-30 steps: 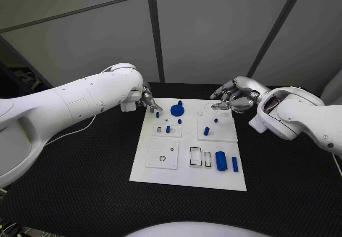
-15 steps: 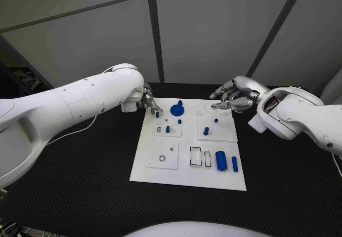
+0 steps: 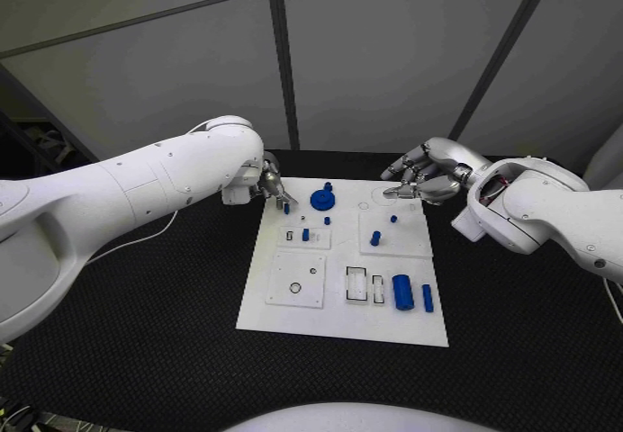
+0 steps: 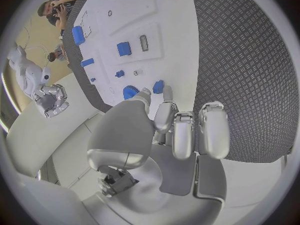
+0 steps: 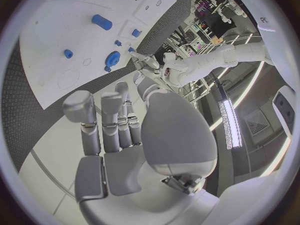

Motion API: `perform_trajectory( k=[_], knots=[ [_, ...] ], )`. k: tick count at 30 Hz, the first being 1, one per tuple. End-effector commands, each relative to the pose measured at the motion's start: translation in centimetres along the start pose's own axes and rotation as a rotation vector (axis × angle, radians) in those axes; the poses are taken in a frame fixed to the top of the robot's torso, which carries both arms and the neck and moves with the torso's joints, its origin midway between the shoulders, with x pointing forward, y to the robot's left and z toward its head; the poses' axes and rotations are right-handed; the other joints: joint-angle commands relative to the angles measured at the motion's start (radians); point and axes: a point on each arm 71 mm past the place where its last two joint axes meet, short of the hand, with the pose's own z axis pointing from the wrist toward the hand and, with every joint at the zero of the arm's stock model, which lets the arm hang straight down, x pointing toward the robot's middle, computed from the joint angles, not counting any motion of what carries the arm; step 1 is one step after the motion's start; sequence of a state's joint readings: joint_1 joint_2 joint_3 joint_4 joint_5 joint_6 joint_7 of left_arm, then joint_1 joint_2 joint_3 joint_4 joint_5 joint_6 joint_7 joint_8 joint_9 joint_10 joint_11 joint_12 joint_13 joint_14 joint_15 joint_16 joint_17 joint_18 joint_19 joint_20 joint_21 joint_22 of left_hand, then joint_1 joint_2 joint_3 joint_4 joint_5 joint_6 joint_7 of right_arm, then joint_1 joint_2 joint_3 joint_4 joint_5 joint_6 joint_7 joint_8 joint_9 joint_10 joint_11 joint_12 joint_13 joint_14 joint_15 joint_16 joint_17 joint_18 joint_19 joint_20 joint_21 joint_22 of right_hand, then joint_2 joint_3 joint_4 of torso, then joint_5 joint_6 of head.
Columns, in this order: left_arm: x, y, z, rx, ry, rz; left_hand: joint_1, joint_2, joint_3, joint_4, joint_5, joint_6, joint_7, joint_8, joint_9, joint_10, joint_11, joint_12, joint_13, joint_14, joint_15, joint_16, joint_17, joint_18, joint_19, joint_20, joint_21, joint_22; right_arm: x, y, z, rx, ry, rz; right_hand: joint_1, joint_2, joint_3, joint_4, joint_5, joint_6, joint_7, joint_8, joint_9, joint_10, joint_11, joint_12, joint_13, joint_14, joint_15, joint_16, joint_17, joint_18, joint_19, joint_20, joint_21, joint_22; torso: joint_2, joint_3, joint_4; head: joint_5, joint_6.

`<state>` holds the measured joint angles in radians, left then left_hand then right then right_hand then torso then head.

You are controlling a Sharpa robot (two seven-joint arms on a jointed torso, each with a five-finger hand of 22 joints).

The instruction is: Assemble the parts on the task board

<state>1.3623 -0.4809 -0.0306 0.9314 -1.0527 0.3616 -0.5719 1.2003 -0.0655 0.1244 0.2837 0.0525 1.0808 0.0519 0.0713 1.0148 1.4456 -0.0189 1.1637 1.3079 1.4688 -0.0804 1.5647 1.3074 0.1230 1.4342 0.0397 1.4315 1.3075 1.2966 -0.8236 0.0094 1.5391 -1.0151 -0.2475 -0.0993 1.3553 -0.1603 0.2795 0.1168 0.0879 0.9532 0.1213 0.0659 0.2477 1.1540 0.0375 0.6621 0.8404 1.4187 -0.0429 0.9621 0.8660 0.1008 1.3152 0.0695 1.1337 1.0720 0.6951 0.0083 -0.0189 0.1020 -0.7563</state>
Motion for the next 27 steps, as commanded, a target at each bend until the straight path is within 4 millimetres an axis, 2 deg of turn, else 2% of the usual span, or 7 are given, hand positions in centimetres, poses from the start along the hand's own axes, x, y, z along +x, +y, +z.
perform_trajectory(
  k=[1, 13, 17, 20, 27],
  knots=[
    [0.03, -0.18, -0.02, 0.012, 0.006, 0.012, 0.011, 0.012, 0.001, -0.009, -0.002, 0.009, 0.001, -0.004, -0.004, -0.002, 0.003, 0.001, 0.084, 0.102, 0.007, 0.005, 0.262, -0.068, -0.006, 0.0, -0.007, 0.051, -0.03, 0.2, 0.03, -0.009, 0.004, -0.003, -0.006, -0.002, 0.002, 0.007, 0.004, -0.009, -0.001, -0.002, 0.001, -0.006, -0.002, -0.002, -0.001, 0.005, 0.003, -0.004, 0.001, 0.009, 0.0, 0.001, -0.005, -0.001, 0.001, 0.0004, -0.0005, 0.0, 0.0],
    [0.13, -0.29, 0.04, 0.027, 0.011, 0.014, 0.046, 0.042, 0.014, -0.027, -0.002, 0.012, -0.001, -0.002, -0.017, -0.003, 0.001, 0.0, 0.084, 0.102, 0.006, 0.006, 0.263, -0.069, -0.005, 0.0, -0.006, 0.054, 0.0, 0.23, 0.07, -0.01, 0.005, -0.003, -0.007, -0.002, 0.002, 0.007, 0.004, -0.009, -0.001, -0.002, 0.001, -0.006, -0.002, -0.002, -0.001, 0.005, 0.003, -0.004, 0.001, 0.009, 0.0, 0.001, -0.005, -0.001, 0.0, 0.0004, 0.0005, 0.001, -0.002],
    [0.15, -0.33, 0.06, 0.035, 0.012, 0.014, 0.07, 0.061, 0.025, -0.044, -0.002, 0.013, -0.003, -0.002, -0.022, -0.003, -0.001, -0.001, 0.084, 0.102, 0.005, 0.006, 0.263, -0.069, -0.004, -0.001, -0.006, 0.056, 0.0, 0.22, 0.06, -0.01, 0.005, -0.003, -0.007, -0.002, 0.003, 0.008, 0.007, -0.009, -0.001, -0.002, 0.002, -0.005, -0.002, 0.0, -0.001, 0.006, 0.003, -0.005, 0.003, 0.009, 0.001, 0.001, -0.006, -0.001, 0.0, 0.0002, -0.0001, 0.001, -0.003],
    [0.17, -0.35, 0.06, 0.041, 0.014, 0.014, 0.104, 0.08, 0.042, -0.071, -0.002, 0.012, -0.007, -0.002, -0.026, -0.004, -0.005, -0.002, 0.084, 0.102, 0.003, 0.006, 0.263, -0.069, -0.004, -0.003, -0.006, 0.057, 0.0, 0.22, 0.07, -0.01, 0.005, -0.003, -0.007, -0.002, 0.003, 0.008, 0.007, -0.009, -0.001, -0.002, 0.002, -0.005, -0.002, 0.0, -0.001, 0.006, 0.003, -0.005, 0.003, 0.009, 0.001, 0.001, -0.006, -0.001, 0.0, 0.0004, -0.0001, 0.001, -0.004],
    [0.25, -0.41, 0.06, 0.058, 0.023, -0.001, 0.193, 0.13, 0.111, -0.176, 0.003, 0.001, -0.007, -0.001, -0.034, -0.004, -0.006, -0.007, 0.081, 0.102, 0.002, 0.006, 0.263, -0.07, -0.003, -0.006, -0.005, 0.062, -0.01, 0.21, 0.07, -0.01, 0.004, -0.003, -0.007, -0.002, 0.003, 0.008, 0.007, -0.009, -0.001, -0.002, 0.002, -0.005, -0.002, 0.0, -0.001, 0.006, 0.003, -0.005, 0.003, 0.009, 0.001, 0.001, -0.006, -0.001, 0.0, 0.0004, 0.0001, 0.001, -0.005]
  ],
)
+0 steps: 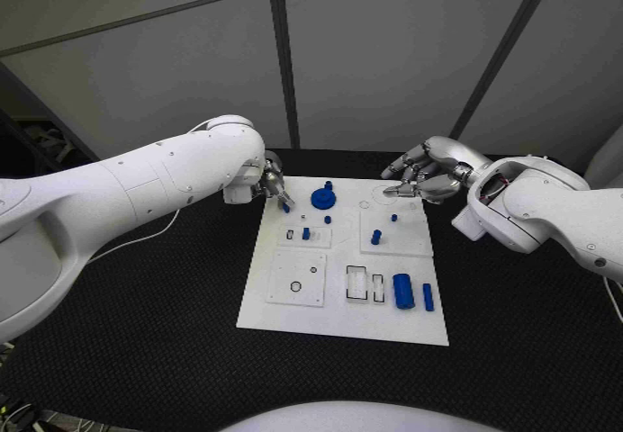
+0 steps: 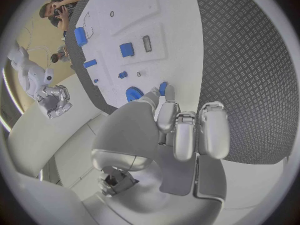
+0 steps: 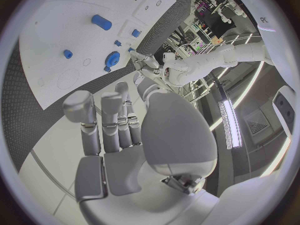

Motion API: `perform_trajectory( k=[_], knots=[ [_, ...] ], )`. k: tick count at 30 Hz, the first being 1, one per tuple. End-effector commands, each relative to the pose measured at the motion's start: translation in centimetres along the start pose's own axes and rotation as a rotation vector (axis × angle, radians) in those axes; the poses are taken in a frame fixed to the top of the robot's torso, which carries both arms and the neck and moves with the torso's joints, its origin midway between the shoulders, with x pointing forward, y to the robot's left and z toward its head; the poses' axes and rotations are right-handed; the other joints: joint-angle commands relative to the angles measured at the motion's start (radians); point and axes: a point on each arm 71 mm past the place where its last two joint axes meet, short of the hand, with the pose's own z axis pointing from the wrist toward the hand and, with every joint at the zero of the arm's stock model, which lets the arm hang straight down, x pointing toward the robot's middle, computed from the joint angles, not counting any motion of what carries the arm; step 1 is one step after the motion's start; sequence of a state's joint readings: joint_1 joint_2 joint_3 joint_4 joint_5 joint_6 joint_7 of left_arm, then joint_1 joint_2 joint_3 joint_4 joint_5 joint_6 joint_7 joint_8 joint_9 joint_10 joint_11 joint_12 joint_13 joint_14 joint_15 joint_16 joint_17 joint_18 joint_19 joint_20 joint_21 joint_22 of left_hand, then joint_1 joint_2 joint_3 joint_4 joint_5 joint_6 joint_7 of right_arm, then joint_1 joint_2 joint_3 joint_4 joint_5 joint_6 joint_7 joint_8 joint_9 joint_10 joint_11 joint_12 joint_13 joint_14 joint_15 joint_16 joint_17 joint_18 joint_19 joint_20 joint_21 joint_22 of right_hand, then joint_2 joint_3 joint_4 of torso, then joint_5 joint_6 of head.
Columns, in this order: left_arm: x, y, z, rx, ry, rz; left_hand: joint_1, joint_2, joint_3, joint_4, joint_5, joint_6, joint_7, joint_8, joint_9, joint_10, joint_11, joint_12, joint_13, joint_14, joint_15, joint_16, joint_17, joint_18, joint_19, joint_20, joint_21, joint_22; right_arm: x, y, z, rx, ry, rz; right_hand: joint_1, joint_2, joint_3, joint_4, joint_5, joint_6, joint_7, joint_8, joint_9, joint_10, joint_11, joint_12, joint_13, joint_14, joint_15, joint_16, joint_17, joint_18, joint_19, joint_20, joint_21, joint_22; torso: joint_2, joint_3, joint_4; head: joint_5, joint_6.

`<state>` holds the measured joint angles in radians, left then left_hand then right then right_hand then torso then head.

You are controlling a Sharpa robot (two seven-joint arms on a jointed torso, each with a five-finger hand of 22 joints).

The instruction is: Assemble the parts on the task board

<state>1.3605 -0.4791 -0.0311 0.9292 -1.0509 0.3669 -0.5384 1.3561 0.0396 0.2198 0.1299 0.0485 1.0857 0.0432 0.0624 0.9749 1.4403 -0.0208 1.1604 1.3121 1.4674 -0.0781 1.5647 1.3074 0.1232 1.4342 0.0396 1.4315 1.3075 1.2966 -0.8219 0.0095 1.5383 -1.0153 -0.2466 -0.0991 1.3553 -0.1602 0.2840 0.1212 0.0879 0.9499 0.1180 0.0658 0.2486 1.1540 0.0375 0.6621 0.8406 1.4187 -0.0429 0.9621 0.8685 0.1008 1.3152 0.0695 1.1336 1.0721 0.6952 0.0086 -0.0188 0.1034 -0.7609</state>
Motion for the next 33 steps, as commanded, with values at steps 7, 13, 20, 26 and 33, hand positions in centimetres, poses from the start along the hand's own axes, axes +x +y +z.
perform_trajectory(
  k=[7, 13, 20, 26, 33],
  knots=[
    [0.2, 0.0, -0.1, 0.043, 0.026, -0.019, 0.03, 0.037, 0.087, -0.095, 0.001, -0.009, 0.008, 0.024, 0.029, 0.003, 0.001, -0.009, 0.072, 0.103, 0.004, 0.006, 0.263, -0.071, -0.002, -0.002, -0.005, 0.066, -0.1, 0.1, 0.0, -0.008, 0.003, -0.003, -0.007, -0.002, -0.001, 0.004, 0.007, -0.006, 0.002, -0.002, 0.001, -0.005, -0.002, 0.0, -0.001, 0.006, 0.003, -0.005, 0.001, 0.009, 0.001, 0.001, -0.006, -0.001, 0.0, 0.0, 0.0006, 0.0, -0.002],
    [0.3, 0.3, -0.4, 0.062, 0.029, -0.049, -0.006, 0.031, 0.141, -0.129, 0.0, -0.012, 0.009, 0.036, 0.052, 0.004, 0.002, -0.013, 0.069, 0.103, 0.005, 0.006, 0.263, -0.071, -0.002, -0.001, -0.005, 0.068, -0.1, 0.1, 0.0, -0.008, 0.003, -0.003, -0.007, -0.001, -0.001, 0.004, 0.008, -0.006, 0.002, -0.002, 0.001, -0.004, -0.002, 0.001, 0.0, 0.007, 0.003, -0.006, 0.001, 0.009, 0.002, 0.001, -0.006, -0.001, -0.001, -0.0001, 0.0006, 0.001, -0.003],
    [0.8, 1.0, -1.5, 0.097, 0.028, -0.106, -0.064, 0.014, 0.226, -0.177, 0.026, -0.013, 0.011, 0.054, 0.082, 0.007, 0.002, -0.016, 0.066, 0.103, 0.006, 0.006, 0.263, -0.072, 0.003, 0.001, -0.002, 0.076, -0.2, 0.0, 0.0, -0.004, 0.001, -0.004, -0.007, -0.001, -0.001, 0.004, 0.008, -0.006, 0.002, -0.002, 0.001, -0.004, -0.002, 0.001, 0.0, 0.007, 0.003, -0.006, 0.001, 0.009, 0.002, 0.001, -0.006, -0.001, -0.001, 0.0008, 0.0022, 0.0, -0.004],
    [1.3, 1.3, -2.8, 0.129, 0.008, -0.131, -0.113, -0.007, 0.284, -0.207, 0.095, -0.011, 0.008, 0.066, 0.103, 0.011, 0.0, -0.014, 0.065, 0.103, 0.004, 0.006, 0.263, -0.073, 0.009, 0.0, 0.002, 0.084, -0.3, -0.2, -0.1, 0.0, -0.001, -0.004, -0.007, -0.001, -0.001, 0.004, 0.008, -0.006, 0.002, -0.002, 0.001, -0.004, -0.002, 0.001, 0.0, 0.007, 0.003, -0.006, 0.001, 0.009, 0.002, 0.001, -0.006, -0.001, 0.0, 0.0003, 0.0022, 0.004, -0.004],
    [2.0, 1.5, -4.1, 0.155, -0.011, -0.141, -0.14, -0.02, 0.317, -0.222, 0.137, -0.008, 0.006, 0.075, 0.117, 0.013, -0.002, -0.015, 0.064, 0.103, 0.002, 0.006, 0.263, -0.075, 0.013, -0.002, 0.005, 0.09, -0.4, -0.3, -0.1, 0.003, -0.002, -0.005, -0.007, -0.001, -0.001, 0.004, 0.008, -0.006, 0.002, -0.002, 0.001, -0.004, -0.002, 0.001, 0.0, 0.007, 0.003, -0.006, 0.001, 0.009, 0.002, 0.001, -0.006, -0.001, 0.0, 0.0002, 0.0003, 0.007, -0.005]
  ],
)
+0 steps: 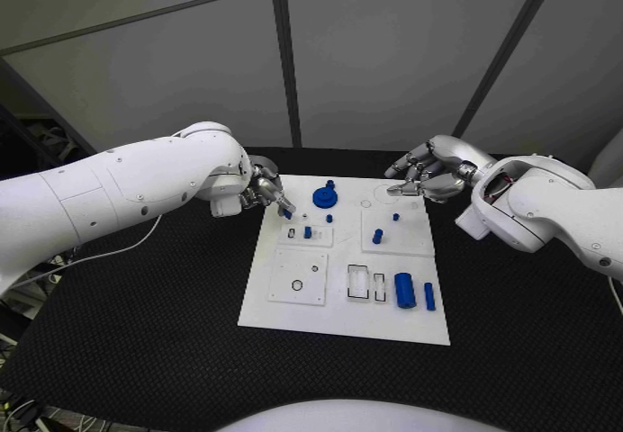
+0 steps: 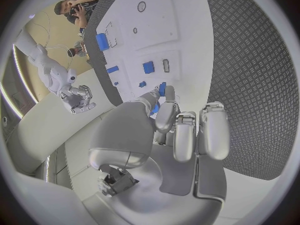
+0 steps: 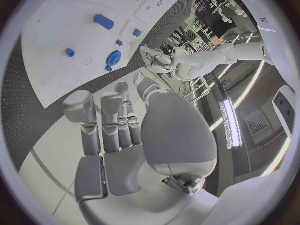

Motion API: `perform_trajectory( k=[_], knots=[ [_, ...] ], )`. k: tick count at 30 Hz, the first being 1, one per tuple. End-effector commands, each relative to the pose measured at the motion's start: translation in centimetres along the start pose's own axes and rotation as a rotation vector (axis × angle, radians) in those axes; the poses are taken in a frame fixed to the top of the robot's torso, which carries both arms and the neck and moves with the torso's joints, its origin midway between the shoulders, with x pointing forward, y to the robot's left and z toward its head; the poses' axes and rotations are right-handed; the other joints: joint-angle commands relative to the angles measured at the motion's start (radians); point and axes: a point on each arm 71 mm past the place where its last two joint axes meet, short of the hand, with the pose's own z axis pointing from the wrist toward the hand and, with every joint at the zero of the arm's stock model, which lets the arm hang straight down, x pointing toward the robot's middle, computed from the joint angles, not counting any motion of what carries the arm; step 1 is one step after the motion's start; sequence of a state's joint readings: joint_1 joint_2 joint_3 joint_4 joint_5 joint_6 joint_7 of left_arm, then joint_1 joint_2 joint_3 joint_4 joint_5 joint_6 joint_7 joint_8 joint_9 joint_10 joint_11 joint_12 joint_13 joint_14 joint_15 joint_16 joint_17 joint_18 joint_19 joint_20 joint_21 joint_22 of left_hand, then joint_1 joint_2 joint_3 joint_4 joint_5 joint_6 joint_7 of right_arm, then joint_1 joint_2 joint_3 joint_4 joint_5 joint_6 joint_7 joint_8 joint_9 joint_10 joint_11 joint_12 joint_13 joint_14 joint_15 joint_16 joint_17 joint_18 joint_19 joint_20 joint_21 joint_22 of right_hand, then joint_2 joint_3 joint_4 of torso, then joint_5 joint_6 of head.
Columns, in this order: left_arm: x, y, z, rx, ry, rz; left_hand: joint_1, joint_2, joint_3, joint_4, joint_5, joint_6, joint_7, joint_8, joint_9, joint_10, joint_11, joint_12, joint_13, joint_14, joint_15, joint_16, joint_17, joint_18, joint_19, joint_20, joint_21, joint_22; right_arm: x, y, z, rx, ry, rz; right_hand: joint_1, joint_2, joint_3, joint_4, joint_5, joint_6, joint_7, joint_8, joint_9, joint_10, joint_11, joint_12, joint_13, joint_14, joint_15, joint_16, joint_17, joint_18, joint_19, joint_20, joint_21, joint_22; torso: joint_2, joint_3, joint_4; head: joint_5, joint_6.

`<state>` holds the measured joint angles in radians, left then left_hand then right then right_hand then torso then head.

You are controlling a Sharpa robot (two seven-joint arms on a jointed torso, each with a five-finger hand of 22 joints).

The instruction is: Assemble the parts on the task board

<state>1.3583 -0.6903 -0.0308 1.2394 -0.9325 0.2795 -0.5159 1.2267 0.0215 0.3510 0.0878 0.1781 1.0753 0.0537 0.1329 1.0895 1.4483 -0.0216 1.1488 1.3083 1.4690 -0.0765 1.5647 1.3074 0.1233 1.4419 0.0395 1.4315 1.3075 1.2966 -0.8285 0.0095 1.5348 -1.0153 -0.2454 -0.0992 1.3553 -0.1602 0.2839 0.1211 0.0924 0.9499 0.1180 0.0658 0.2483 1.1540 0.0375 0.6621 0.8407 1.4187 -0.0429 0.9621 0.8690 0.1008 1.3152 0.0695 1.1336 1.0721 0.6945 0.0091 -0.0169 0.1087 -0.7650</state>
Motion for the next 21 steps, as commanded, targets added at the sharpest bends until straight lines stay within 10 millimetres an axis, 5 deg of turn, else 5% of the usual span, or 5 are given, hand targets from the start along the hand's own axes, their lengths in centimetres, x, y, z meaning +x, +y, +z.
perform_trajectory(
  k=[1, 21],
  knots=[
    [0.2, -0.3, -0.5, 0.024, -0.035, -0.042, -0.014, -0.004, 0.19, -0.181, 0.012, 0.003, -0.005, 0.005, 0.004, 0.005, -0.001, -0.005, 0.067, 0.102, 0.001, 0.006, 0.263, -0.075, 0.006, -0.002, 0.005, 0.091, -0.1, 0.1, 0.0, -0.005, 0.002, -0.003, -0.007, -0.001, -0.001, 0.004, 0.003, -0.006, 0.002, -0.002, 0.002, -0.004, -0.002, 0.001, -0.001, 0.007, 0.003, -0.006, 0.001, 0.009, 0.002, 0.001, -0.006, -0.001, 0.001, -0.0001, -0.0014, 0.002, -0.001],
    [2.4, -0.4, -0.7, 0.008, -0.019, 0.116, -0.024, -0.012, 0.207, -0.192, 0.029, 0.005, -0.006, 0.009, 0.011, 0.002, -0.002, -0.023, 0.057, 0.102, 0.0, 0.006, 0.263, -0.075, 0.005, -0.003, 0.004, 0.091, -0.1, 0.1, 0.0, -0.005, 0.005, -0.004, -0.007, -0.001, 0.0, 0.005, 0.005, -0.006, 0.002, -0.001, 0.002, -0.004, -0.002, 0.001, -0.002, 0.007, 0.003, -0.007, 0.001, 0.009, 0.002, 0.001, -0.008, -0.002, 0.001, -0.0004, -0.0023, 0.007, -0.004]
  ],
)
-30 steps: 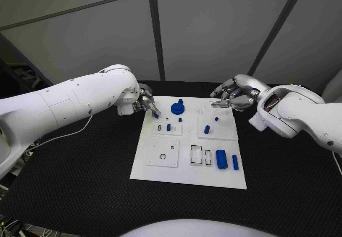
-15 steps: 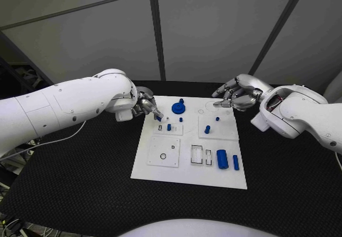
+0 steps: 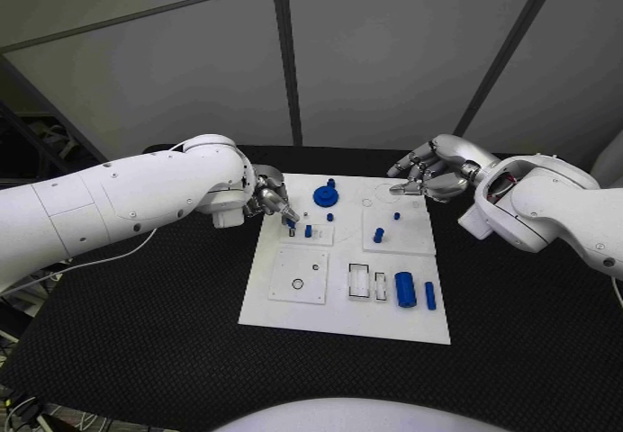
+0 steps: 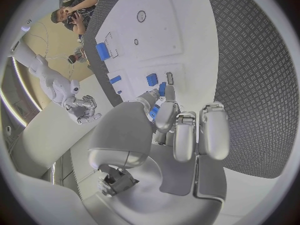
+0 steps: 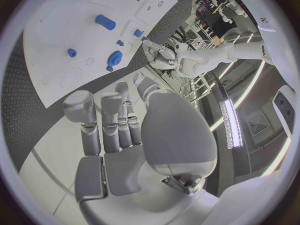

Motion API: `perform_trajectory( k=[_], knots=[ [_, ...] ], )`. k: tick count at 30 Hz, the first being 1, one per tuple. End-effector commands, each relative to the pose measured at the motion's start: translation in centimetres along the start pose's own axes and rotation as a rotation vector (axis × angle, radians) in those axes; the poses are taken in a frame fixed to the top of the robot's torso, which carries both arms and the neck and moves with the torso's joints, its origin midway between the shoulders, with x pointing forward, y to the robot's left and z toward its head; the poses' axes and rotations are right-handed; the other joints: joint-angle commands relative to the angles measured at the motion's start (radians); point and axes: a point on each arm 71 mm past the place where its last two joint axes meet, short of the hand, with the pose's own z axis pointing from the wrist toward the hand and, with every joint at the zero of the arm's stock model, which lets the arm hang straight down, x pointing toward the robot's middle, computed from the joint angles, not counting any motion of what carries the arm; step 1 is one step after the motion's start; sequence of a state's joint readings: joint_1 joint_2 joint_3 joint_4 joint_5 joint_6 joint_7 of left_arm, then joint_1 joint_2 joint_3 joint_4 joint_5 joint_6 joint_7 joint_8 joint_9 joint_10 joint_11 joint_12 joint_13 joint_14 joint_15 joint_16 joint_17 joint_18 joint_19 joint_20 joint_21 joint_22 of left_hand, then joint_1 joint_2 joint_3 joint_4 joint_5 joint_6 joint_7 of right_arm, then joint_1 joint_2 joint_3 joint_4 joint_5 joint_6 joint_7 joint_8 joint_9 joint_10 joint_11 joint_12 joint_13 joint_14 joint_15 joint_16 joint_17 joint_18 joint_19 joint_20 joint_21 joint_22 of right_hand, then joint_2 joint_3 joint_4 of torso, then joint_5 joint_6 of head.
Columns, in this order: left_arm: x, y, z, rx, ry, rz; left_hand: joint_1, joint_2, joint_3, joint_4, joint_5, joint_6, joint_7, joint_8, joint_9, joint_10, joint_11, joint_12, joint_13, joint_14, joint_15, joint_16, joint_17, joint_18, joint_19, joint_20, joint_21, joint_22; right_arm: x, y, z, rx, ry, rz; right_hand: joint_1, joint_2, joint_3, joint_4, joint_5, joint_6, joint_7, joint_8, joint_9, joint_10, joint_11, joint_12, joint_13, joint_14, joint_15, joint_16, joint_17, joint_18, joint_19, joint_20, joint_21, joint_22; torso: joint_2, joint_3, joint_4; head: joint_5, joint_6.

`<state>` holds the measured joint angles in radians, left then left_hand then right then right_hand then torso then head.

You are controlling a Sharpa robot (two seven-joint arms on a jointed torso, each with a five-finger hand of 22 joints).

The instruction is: Assemble the parts on the task board

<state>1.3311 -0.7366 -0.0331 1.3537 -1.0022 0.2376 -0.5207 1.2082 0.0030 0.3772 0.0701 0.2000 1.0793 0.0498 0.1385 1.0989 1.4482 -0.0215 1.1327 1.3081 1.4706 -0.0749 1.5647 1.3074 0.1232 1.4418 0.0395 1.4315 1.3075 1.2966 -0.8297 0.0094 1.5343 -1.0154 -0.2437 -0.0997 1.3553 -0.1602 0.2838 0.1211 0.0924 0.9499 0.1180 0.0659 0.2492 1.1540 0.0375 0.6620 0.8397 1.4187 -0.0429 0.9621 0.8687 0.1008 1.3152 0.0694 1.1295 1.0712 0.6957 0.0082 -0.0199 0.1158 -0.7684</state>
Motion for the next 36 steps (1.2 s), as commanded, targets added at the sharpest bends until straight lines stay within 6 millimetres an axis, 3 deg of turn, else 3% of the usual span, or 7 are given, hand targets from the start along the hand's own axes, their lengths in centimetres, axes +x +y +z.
perform_trajectory(
  k=[1, 36],
  knots=[
    [0.1, -0.1, 0.1, -0.014, -0.001, 0.055, -0.006, 0.006, 0.181, -0.175, 0.008, 0.001, -0.002, 0.004, 0.002, 0.001, -0.003, -0.009, 0.056, 0.1, -0.002, 0.006, 0.263, -0.075, 0.005, -0.003, 0.004, 0.091, 0.0, 0.2, 0.0, -0.007, 0.004, -0.003, -0.007, -0.001, 0.0, 0.005, 0.005, -0.006, 0.002, -0.001, 0.001, -0.004, -0.002, 0.001, -0.001, 0.007, 0.003, -0.007, 0.002, 0.009, 0.002, 0.001, -0.004, -0.001, 0.0, 0.0004, 0.0011, -0.001, 0.0],
    [1.6, -0.2, 0.8, -0.021, 0.03, 0.087, -0.009, 0.004, 0.186, -0.178, 0.012, 0.002, -0.002, 0.005, 0.004, 0.0, -0.003, -0.014, 0.053, 0.1, -0.002, 0.006, 0.263, -0.075, 0.005, -0.003, 0.004, 0.091, 0.0, 0.2, 0.0, -0.009, 0.009, -0.003, -0.007, -0.001, 0.0, 0.005, 0.005, -0.006, 0.002, -0.001, 0.001, -0.004, -0.002, 0.001, -0.001, 0.007, 0.003, -0.007, 0.002, 0.009, 0.002, 0.001, -0.004, -0.001, 0.0, 0.0001, 0.0003, -0.001, -0.005]
  ],
)
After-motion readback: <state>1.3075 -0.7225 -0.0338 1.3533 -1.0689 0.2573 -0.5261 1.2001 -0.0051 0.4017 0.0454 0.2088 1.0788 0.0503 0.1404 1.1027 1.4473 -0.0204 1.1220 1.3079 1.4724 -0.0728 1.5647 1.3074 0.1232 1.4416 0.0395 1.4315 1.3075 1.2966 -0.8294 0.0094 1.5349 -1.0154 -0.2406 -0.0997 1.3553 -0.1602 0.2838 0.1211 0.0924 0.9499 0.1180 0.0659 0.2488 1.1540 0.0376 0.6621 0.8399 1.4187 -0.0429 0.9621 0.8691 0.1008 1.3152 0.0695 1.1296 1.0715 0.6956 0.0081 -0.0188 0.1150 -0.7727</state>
